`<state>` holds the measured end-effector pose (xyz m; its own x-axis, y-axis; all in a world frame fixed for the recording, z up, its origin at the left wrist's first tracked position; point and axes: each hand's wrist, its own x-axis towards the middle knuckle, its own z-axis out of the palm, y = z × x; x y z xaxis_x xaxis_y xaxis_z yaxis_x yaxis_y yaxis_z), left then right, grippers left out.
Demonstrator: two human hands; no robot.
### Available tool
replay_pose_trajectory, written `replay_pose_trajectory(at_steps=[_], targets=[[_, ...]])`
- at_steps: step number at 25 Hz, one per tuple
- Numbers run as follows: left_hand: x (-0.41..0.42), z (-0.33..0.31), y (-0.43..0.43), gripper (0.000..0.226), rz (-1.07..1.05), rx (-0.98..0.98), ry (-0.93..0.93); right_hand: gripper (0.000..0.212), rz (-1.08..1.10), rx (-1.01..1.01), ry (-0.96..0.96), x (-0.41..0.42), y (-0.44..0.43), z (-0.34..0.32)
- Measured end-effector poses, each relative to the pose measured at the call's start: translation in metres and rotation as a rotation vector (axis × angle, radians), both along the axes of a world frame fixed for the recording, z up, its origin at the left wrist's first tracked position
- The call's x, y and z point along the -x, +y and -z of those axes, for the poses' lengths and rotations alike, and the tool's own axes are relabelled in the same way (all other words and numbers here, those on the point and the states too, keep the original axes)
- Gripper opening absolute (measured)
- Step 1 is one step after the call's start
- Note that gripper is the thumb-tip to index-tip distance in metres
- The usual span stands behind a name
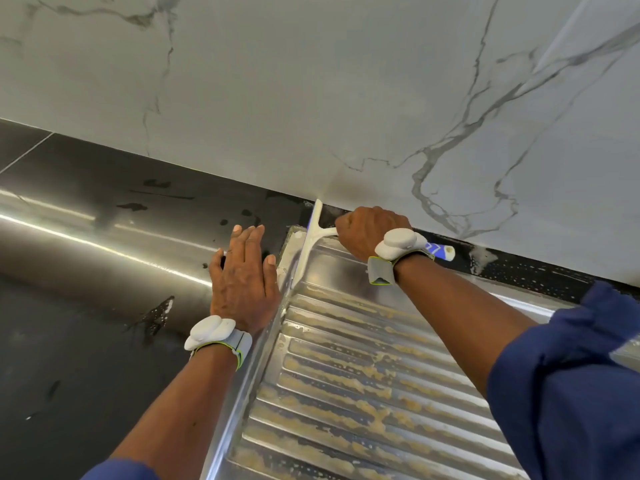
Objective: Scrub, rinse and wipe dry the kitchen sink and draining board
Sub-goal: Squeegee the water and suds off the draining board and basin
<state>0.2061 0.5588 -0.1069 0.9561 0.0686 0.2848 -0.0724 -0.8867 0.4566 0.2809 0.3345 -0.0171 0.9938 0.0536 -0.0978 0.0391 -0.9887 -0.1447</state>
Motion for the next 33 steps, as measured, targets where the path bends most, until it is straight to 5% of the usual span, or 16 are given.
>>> replay_pose_trajectory(at_steps=[10,15,20,25,33], targets=[[0.0,0.001,-0.002,0.07,0.194,-0.172,0.055,0.028,0.207,0.361,0.337,0.1,-0.198,-0.042],[-0.005,0.001,-0.002,0.08,0.29,-0.263,0.093,0.051,0.451,0.207,0.056,0.139,-0.216,-0.029],[-0.016,-0.012,-0.031,0.084,0.5,-0.378,0.103,0.053,0.365,0.082,-0.103,0.094,-0.154,-0.017],[-0.045,-0.027,-0.125,0.091,0.686,-0.429,0.158,0.046,0.301,0.071,-0.044,0.083,-0.163,0.002],[-0.054,-0.025,-0.184,0.104,0.669,-0.373,0.271,0.049,0.718,0.043,0.245,0.158,-0.341,-0.006]])
